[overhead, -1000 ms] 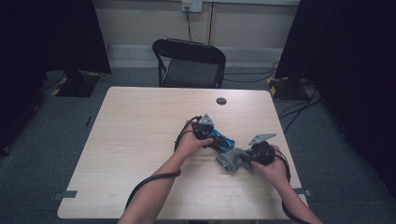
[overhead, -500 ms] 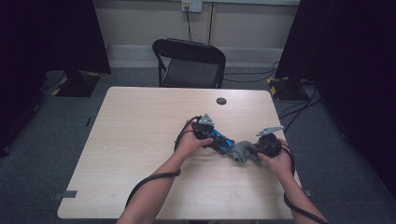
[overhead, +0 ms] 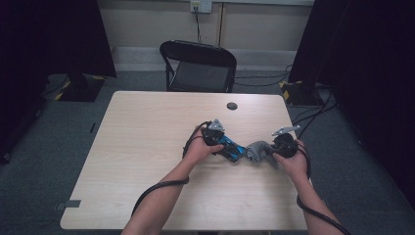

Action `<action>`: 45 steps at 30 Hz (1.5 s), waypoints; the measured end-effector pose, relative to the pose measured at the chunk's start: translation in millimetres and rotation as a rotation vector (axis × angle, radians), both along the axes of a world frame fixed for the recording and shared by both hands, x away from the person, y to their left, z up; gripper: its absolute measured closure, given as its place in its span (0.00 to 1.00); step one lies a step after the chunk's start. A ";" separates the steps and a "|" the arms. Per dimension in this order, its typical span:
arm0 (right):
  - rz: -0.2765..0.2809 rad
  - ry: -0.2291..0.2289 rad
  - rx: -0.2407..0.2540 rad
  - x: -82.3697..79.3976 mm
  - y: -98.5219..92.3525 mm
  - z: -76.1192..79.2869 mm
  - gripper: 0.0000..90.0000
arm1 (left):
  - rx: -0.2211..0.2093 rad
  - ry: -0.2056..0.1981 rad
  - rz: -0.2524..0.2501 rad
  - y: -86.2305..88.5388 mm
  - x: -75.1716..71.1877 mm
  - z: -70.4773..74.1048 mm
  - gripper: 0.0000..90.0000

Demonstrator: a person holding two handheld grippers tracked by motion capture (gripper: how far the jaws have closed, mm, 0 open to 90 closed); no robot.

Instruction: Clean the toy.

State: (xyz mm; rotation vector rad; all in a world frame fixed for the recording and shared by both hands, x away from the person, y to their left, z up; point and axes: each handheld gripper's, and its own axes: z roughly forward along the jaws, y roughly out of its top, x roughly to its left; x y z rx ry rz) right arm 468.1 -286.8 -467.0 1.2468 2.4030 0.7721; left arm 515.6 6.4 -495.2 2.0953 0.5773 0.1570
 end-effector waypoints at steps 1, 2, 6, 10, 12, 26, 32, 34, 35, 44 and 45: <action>-0.006 -0.001 0.004 0.6 -1.1 0.5 0.82 | 0.001 -0.001 0.001 0.0 -0.1 0.1 0.22; -0.012 -0.002 0.001 1.2 -2.5 1.4 0.82 | 0.001 -0.002 0.001 -0.2 -0.1 0.1 0.22; -0.027 -0.008 0.008 2.7 -7.6 6.1 0.82 | 0.007 -0.001 0.003 -0.5 -0.5 0.7 0.22; -0.047 -0.018 0.020 3.3 -11.8 12.8 0.82 | 0.009 0.000 0.003 -0.6 -0.5 0.9 0.22; -0.058 -0.034 0.026 4.1 -13.1 16.5 0.82 | 0.010 0.001 0.003 -0.7 -0.4 1.0 0.22; -0.151 -0.056 0.072 25.0 15.4 17.8 0.81 | 0.015 0.005 0.003 -1.0 -0.2 1.5 0.21; -0.172 -0.051 0.070 37.3 30.5 9.5 0.80 | 0.016 0.010 0.000 -1.4 1.0 1.8 0.21; -0.180 -0.047 0.071 40.7 36.3 6.2 0.79 | 0.019 0.010 -0.001 -1.4 1.1 2.1 0.21; -0.176 -0.045 0.075 41.8 38.3 4.9 0.79 | 0.020 0.011 -0.001 -1.6 1.0 2.2 0.21; -0.107 -0.051 0.055 41.8 60.2 -4.6 0.64 | 0.024 0.017 0.020 -1.6 -0.2 2.3 0.19; -0.098 -0.054 0.050 40.4 60.8 -4.5 0.63 | 0.025 0.016 0.020 -1.8 -0.3 2.5 0.19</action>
